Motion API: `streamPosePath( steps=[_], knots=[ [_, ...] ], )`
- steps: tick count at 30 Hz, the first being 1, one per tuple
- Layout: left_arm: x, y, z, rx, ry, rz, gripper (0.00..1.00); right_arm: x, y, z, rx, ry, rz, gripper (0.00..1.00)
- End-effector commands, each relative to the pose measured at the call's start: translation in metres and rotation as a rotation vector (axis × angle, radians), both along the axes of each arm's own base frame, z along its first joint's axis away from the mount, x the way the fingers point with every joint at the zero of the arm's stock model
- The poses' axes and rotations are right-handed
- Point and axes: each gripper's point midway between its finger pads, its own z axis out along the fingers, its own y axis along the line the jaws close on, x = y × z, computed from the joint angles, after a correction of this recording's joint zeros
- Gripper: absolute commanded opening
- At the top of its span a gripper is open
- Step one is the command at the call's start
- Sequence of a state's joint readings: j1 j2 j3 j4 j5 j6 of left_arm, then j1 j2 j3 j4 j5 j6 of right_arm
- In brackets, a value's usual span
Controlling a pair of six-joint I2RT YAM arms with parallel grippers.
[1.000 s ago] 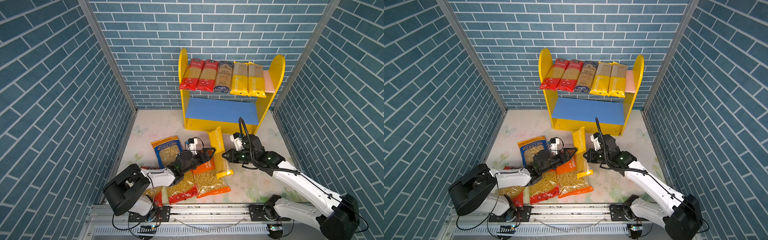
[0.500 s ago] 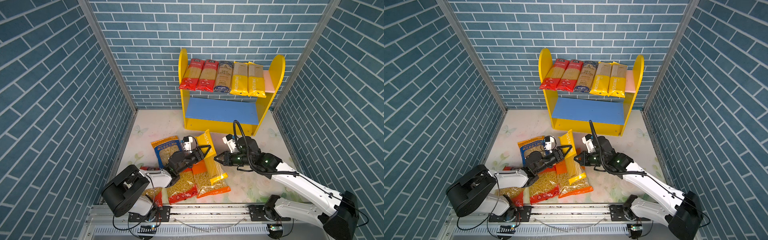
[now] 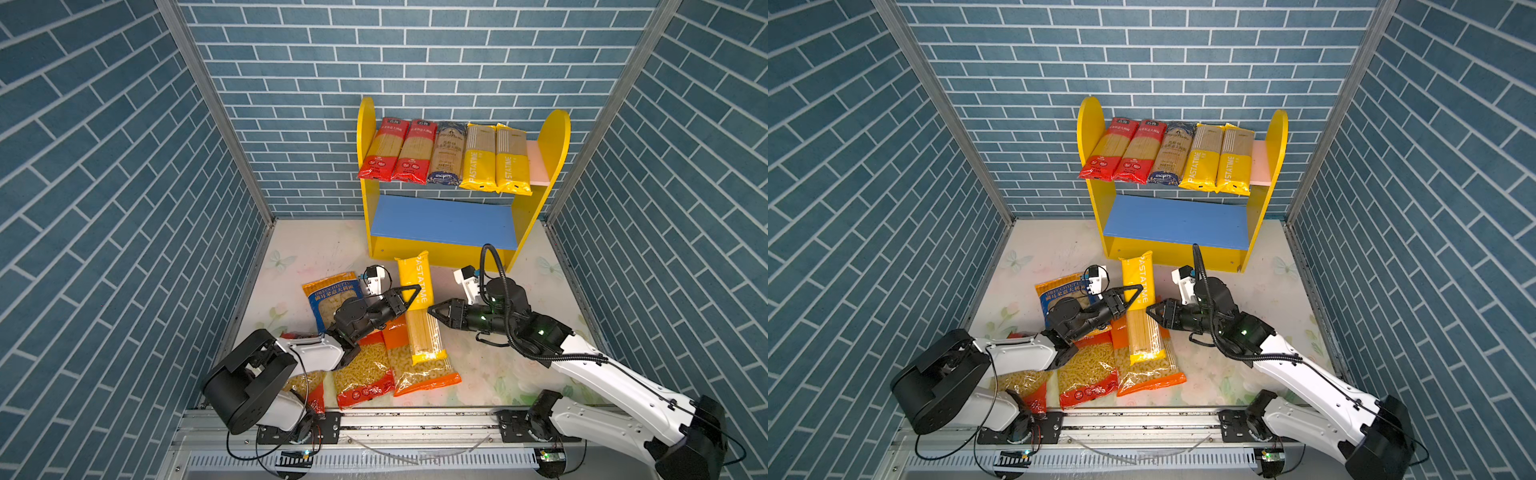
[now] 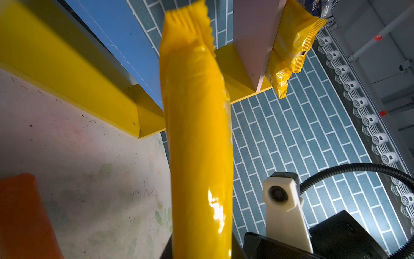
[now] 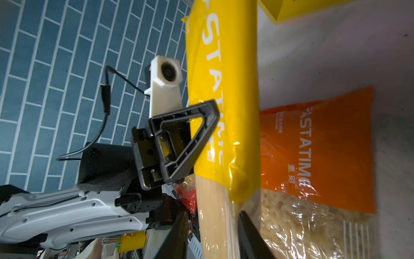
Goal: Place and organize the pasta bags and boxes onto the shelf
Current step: 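Close the left gripper on the pack's upper end while the right holds it, then raise the pack toward the shelf with the right gripper while the left releases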
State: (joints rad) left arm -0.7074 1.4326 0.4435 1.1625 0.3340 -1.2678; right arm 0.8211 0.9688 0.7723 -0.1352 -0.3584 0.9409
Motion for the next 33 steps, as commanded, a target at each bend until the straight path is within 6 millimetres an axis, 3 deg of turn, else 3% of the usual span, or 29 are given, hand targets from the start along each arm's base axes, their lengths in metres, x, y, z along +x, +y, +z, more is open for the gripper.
streamPosePath(
  steps=[1, 5, 8, 12, 14, 25, 28, 31, 33],
  knots=[
    [0.005, 0.013, 0.069, -0.108, -0.151, 0.026, 0.12, 0.002, -0.008, 0.014, 0.070, -0.055, -0.054, 0.47],
    [0.018, 0.044, 0.100, -0.100, -0.211, 0.151, 0.08, -0.005, -0.013, 0.018, 0.101, -0.060, -0.051, 0.63],
    [0.021, 0.068, 0.127, -0.070, -0.293, 0.285, 0.07, -0.007, -0.015, 0.015, 0.128, -0.039, -0.066, 0.68],
    [0.026, 0.107, 0.143, -0.094, -0.337, 0.505, 0.04, -0.002, -0.010, 0.017, 0.245, -0.039, -0.134, 0.73],
    [0.027, 0.117, 0.147, -0.139, -0.339, 0.555, 0.04, -0.001, -0.005, 0.020, 0.270, -0.063, -0.162, 0.75],
    [0.029, 0.098, 0.170, -0.309, -0.341, 0.543, 0.04, 0.015, 0.034, 0.041, 0.467, -0.112, -0.242, 0.75],
    [0.029, 0.096, 0.175, -0.351, -0.337, 0.536, 0.04, 0.024, 0.034, 0.046, 0.513, -0.136, -0.287, 0.73],
    [0.027, 0.098, 0.179, -0.360, -0.337, 0.541, 0.04, 0.032, 0.028, 0.042, 0.509, -0.139, -0.344, 0.72],
    [0.026, 0.101, 0.182, -0.359, -0.342, 0.552, 0.04, 0.037, 0.024, 0.024, 0.441, -0.095, -0.386, 0.72]
  ],
)
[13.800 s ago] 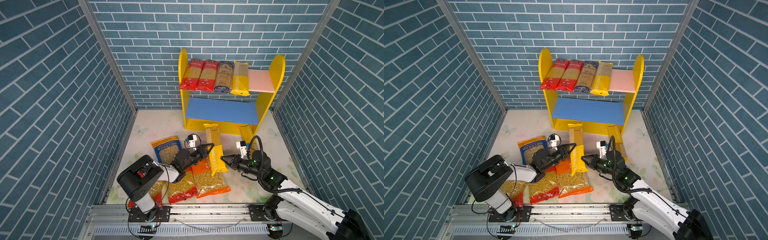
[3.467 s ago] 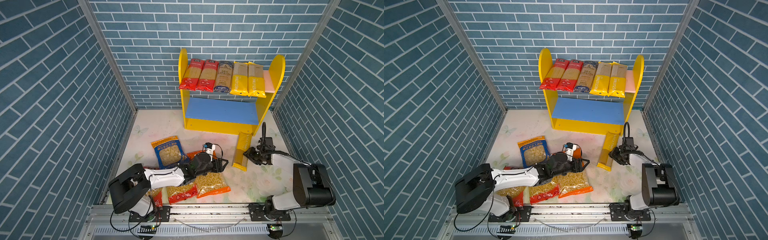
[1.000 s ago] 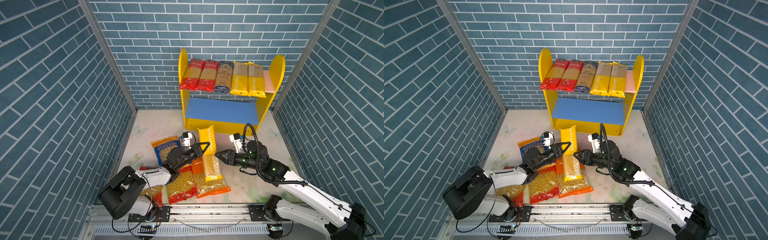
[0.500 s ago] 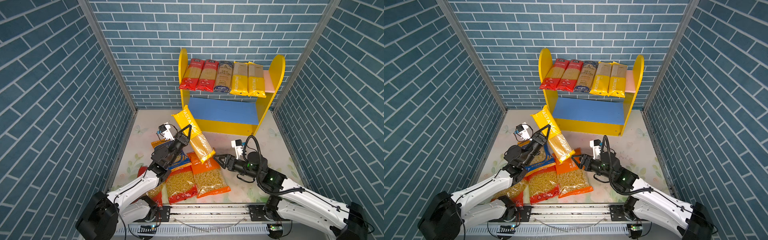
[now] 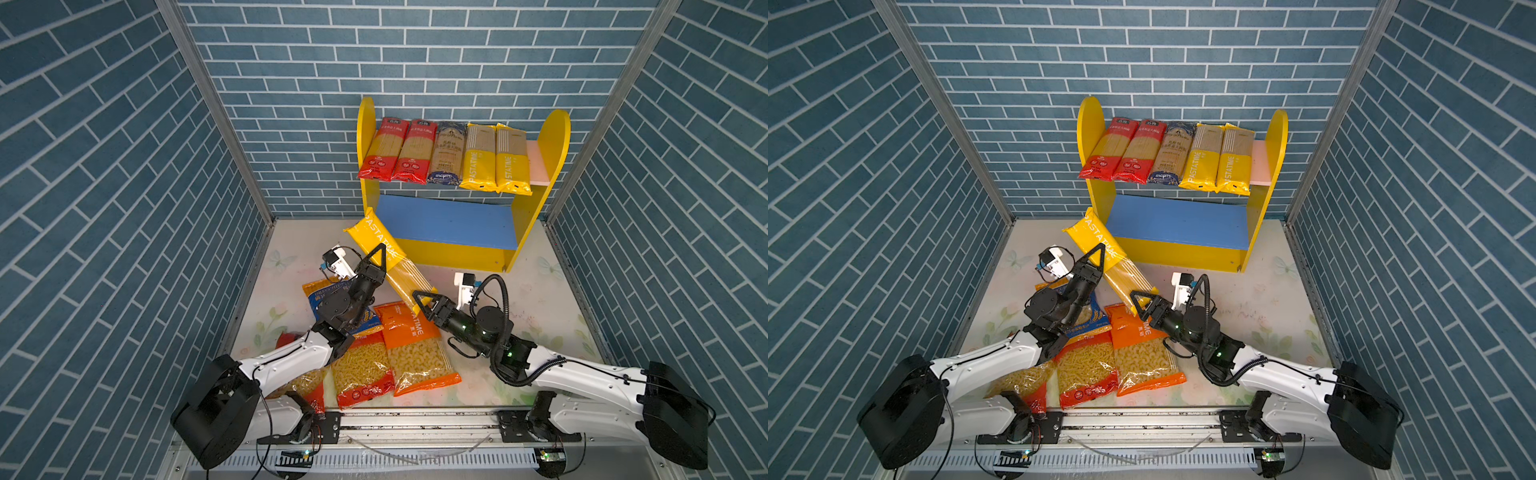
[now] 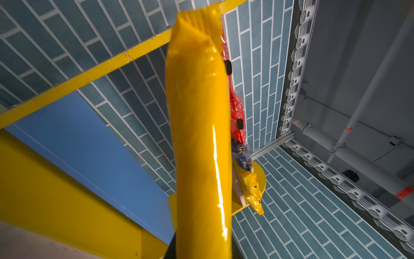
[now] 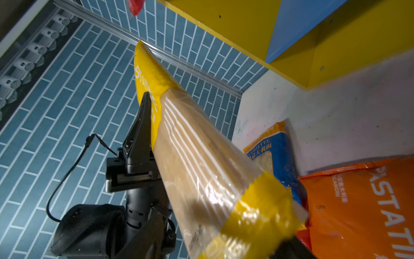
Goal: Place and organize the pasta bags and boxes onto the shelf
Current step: 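Raise the pack toward the shelf with the right gripper while the left releases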
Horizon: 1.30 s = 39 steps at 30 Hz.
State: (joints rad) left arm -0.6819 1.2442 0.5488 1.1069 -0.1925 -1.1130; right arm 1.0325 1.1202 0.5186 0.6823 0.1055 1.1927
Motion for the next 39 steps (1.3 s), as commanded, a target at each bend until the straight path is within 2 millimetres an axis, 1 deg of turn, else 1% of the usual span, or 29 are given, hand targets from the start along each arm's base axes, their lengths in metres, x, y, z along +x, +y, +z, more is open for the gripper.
streamPosePath(
  steps=[1, 4, 5, 7, 8, 11, 12, 13, 15, 17, 19, 20, 22, 24, 27, 28, 30, 31, 32, 33, 35, 37, 39],
  knots=[
    [-0.026, 0.015, 0.078, -0.186, -0.195, -0.027, 0.05, 0.010, -0.012, 0.005, 0.044, 0.029, -0.091, 0.72],
    [-0.028, 0.017, 0.081, -0.191, -0.199, -0.026, 0.05, 0.011, -0.016, -0.016, 0.019, 0.092, -0.112, 0.73],
    [-0.029, 0.017, 0.083, -0.196, -0.202, -0.029, 0.05, 0.011, -0.016, -0.018, 0.028, 0.097, -0.112, 0.73],
    [-0.030, 0.015, 0.083, -0.204, -0.203, -0.040, 0.05, 0.012, -0.013, -0.012, 0.058, 0.080, -0.101, 0.73],
    [-0.030, 0.014, 0.083, -0.208, -0.200, -0.046, 0.05, 0.012, -0.010, -0.006, 0.078, 0.062, -0.088, 0.72],
    [-0.032, 0.007, 0.079, -0.204, -0.189, -0.063, 0.06, 0.009, 0.006, 0.023, 0.143, -0.012, -0.016, 0.68],
    [-0.032, 0.005, 0.077, -0.202, -0.185, -0.065, 0.06, 0.008, 0.010, 0.034, 0.161, -0.041, 0.001, 0.65],
    [-0.032, 0.004, 0.075, -0.200, -0.179, -0.069, 0.07, 0.008, 0.011, 0.041, 0.173, -0.063, 0.006, 0.61],
    [-0.031, 0.004, 0.069, -0.194, -0.163, -0.067, 0.07, 0.004, 0.013, 0.063, 0.207, -0.128, 0.026, 0.57],
    [-0.032, 0.006, 0.066, -0.193, -0.156, -0.061, 0.08, 0.002, 0.011, 0.078, 0.221, -0.177, 0.027, 0.53],
    [-0.032, 0.006, 0.063, -0.187, -0.147, -0.060, 0.10, -0.001, 0.010, 0.092, 0.228, -0.221, 0.034, 0.46],
    [-0.032, 0.006, 0.063, -0.184, -0.143, -0.059, 0.12, -0.002, 0.009, 0.100, 0.234, -0.242, 0.036, 0.41],
    [-0.032, 0.005, 0.063, -0.179, -0.139, -0.065, 0.19, -0.005, 0.010, 0.110, 0.247, -0.265, 0.049, 0.32],
    [-0.032, 0.003, 0.064, -0.172, -0.139, -0.073, 0.30, -0.007, 0.011, 0.119, 0.266, -0.280, 0.058, 0.22],
    [-0.034, 0.004, 0.062, -0.157, -0.135, -0.074, 0.46, -0.010, 0.012, 0.132, 0.287, -0.305, 0.076, 0.12],
    [-0.036, 0.004, 0.061, -0.149, -0.135, -0.074, 0.50, -0.011, 0.013, 0.136, 0.282, -0.312, 0.087, 0.10],
    [-0.039, 0.006, 0.061, -0.129, -0.139, -0.074, 0.58, -0.014, 0.016, 0.149, 0.256, -0.353, 0.130, 0.06],
    [-0.040, 0.007, 0.060, -0.121, -0.138, -0.073, 0.61, -0.012, 0.015, 0.155, 0.249, -0.364, 0.123, 0.04],
    [-0.041, 0.007, 0.060, -0.109, -0.138, -0.073, 0.64, -0.015, 0.015, 0.162, 0.249, -0.386, 0.148, 0.02],
    [-0.043, 0.007, 0.061, -0.099, -0.143, -0.076, 0.66, -0.014, 0.012, 0.169, 0.258, -0.401, 0.148, 0.00],
    [-0.047, 0.006, 0.064, -0.066, -0.160, -0.087, 0.70, -0.010, 0.003, 0.185, 0.277, -0.430, 0.138, 0.00],
    [-0.051, 0.001, 0.065, -0.018, -0.167, -0.110, 0.74, -0.005, -0.006, 0.203, 0.278, -0.465, 0.127, 0.00],
    [-0.055, -0.007, 0.064, 0.054, -0.168, -0.138, 0.76, -0.005, -0.015, 0.226, 0.277, -0.515, 0.121, 0.00]
  ],
)
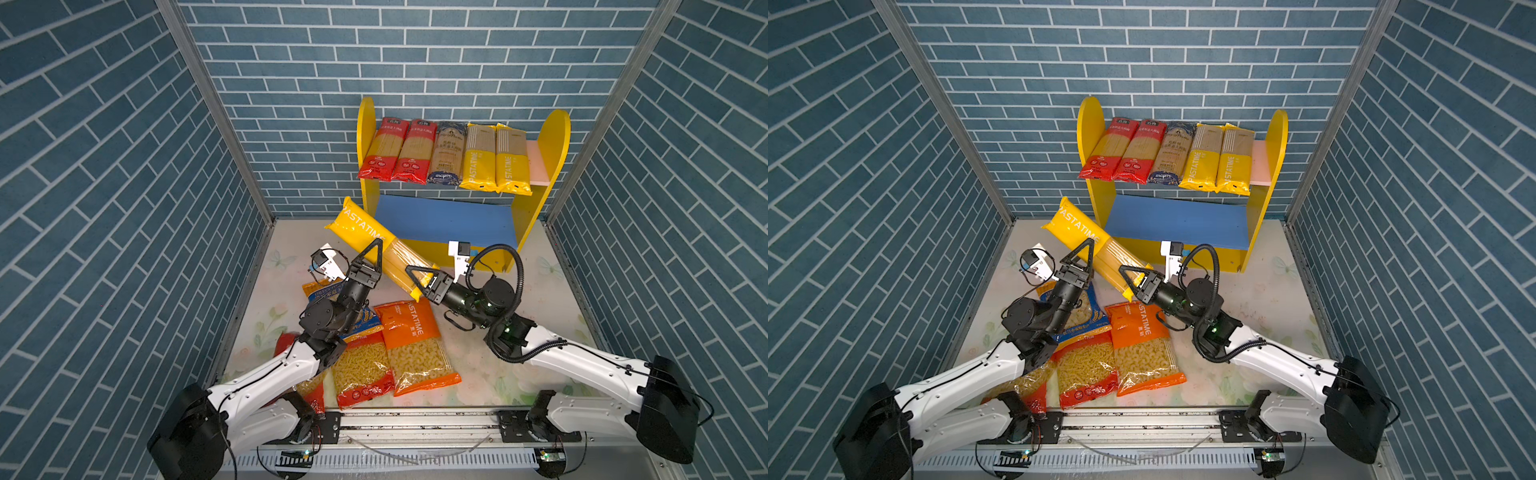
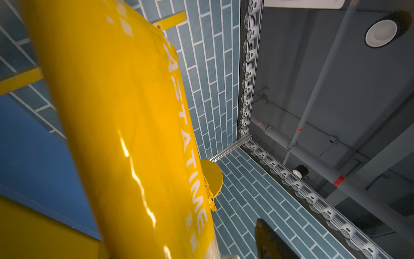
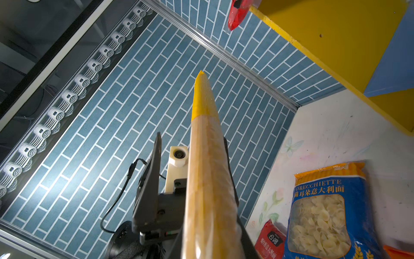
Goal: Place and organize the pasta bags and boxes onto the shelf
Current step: 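Raise the pack toward the shelf with the right gripper while the left releases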
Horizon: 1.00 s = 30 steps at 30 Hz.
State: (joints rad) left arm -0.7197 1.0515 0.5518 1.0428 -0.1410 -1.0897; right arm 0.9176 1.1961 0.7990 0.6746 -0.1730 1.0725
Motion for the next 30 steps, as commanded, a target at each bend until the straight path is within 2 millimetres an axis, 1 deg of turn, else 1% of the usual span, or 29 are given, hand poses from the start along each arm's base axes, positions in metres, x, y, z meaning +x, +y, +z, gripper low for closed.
streamPosePath(
  steps=[1, 4, 6, 7, 9, 12, 15, 16, 20, 22, 24, 26, 30],
  knots=[
    [-0.012, -0.016, 0.006, 0.134, -0.050, -0.059, 0.76, -0.019, -0.040, 0.130, 0.215, -0.290, -0.016, 0.00],
    [-0.018, -0.017, -0.001, 0.191, -0.047, -0.069, 0.77, -0.021, -0.051, 0.162, 0.213, -0.351, -0.024, 0.00],
    [-0.021, -0.014, -0.007, 0.208, -0.039, -0.068, 0.77, -0.021, -0.067, 0.186, 0.217, -0.389, -0.068, 0.00],
    [-0.022, -0.013, -0.011, 0.215, -0.032, -0.068, 0.77, -0.019, -0.074, 0.193, 0.214, -0.399, -0.100, 0.00],
    [-0.024, -0.013, -0.019, 0.229, -0.013, -0.077, 0.77, -0.011, -0.094, 0.210, 0.182, -0.404, -0.196, 0.00],
    [-0.026, -0.012, -0.036, 0.231, 0.025, -0.091, 0.77, 0.005, -0.123, 0.230, 0.129, -0.401, -0.330, 0.00],
    [-0.026, -0.014, -0.054, 0.223, 0.066, -0.108, 0.77, 0.021, -0.154, 0.246, 0.116, -0.388, -0.457, 0.00],
    [-0.026, -0.014, -0.059, 0.222, 0.074, -0.114, 0.77, 0.029, -0.167, 0.251, 0.104, -0.373, -0.523, 0.00],
    [-0.027, -0.015, -0.074, 0.219, 0.104, -0.127, 0.77, 0.063, -0.211, 0.253, 0.008, -0.278, -0.756, 0.00],
    [-0.028, -0.015, -0.079, 0.223, 0.110, -0.130, 0.77, 0.077, -0.226, 0.255, -0.043, -0.259, -0.843, 0.00],
    [-0.028, -0.013, -0.085, 0.223, 0.122, -0.130, 0.77, 0.086, -0.236, 0.260, -0.112, -0.271, -0.916, 0.00],
    [-0.030, -0.011, -0.091, 0.219, 0.133, -0.129, 0.77, 0.100, -0.239, 0.264, -0.212, -0.299, -0.974, 0.00],
    [-0.032, -0.007, -0.102, 0.216, 0.152, -0.126, 0.78, 0.130, -0.246, 0.253, -0.375, -0.280, -1.067, 0.00]
  ],
)
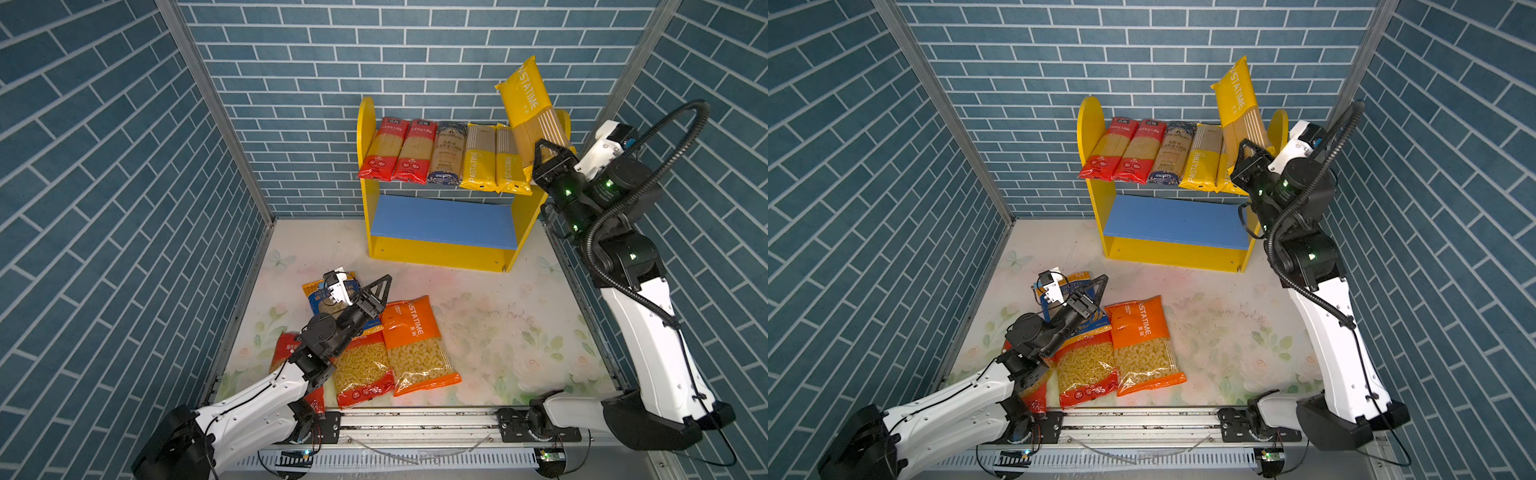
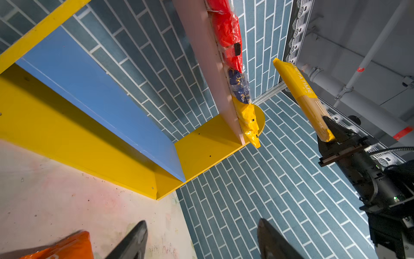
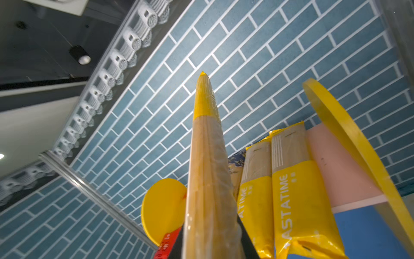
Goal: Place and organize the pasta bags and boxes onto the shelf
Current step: 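Raise the pack toward the shelf with the right gripper while the left releases, then stand the tan-and-yellow pack at the end of the row on the pink board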
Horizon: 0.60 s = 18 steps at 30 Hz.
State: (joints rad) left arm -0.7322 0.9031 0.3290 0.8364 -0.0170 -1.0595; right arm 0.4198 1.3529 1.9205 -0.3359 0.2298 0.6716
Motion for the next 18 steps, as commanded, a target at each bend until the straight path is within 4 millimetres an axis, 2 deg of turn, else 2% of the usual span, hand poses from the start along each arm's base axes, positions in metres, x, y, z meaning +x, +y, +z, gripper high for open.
streamPosePath(
  steps=[1, 6, 12, 18],
  knots=[
    [-0.006, 0.003, -0.001, -0.022, -0.010, -0.006, 0.78, 0.004, -0.019, 0.027, -0.133, -0.063, -0.134, 0.00],
    [-0.008, 0.008, -0.007, -0.021, 0.002, 0.005, 0.78, 0.025, -0.034, 0.015, -0.256, -0.006, -0.282, 0.00],
    [-0.011, 0.015, -0.014, -0.007, 0.011, 0.023, 0.78, 0.030, -0.055, 0.016, -0.405, 0.035, -0.435, 0.00],
    [-0.011, 0.015, -0.018, -0.002, 0.018, 0.025, 0.80, 0.036, -0.073, 0.003, -0.512, 0.106, -0.545, 0.00]
  ],
)
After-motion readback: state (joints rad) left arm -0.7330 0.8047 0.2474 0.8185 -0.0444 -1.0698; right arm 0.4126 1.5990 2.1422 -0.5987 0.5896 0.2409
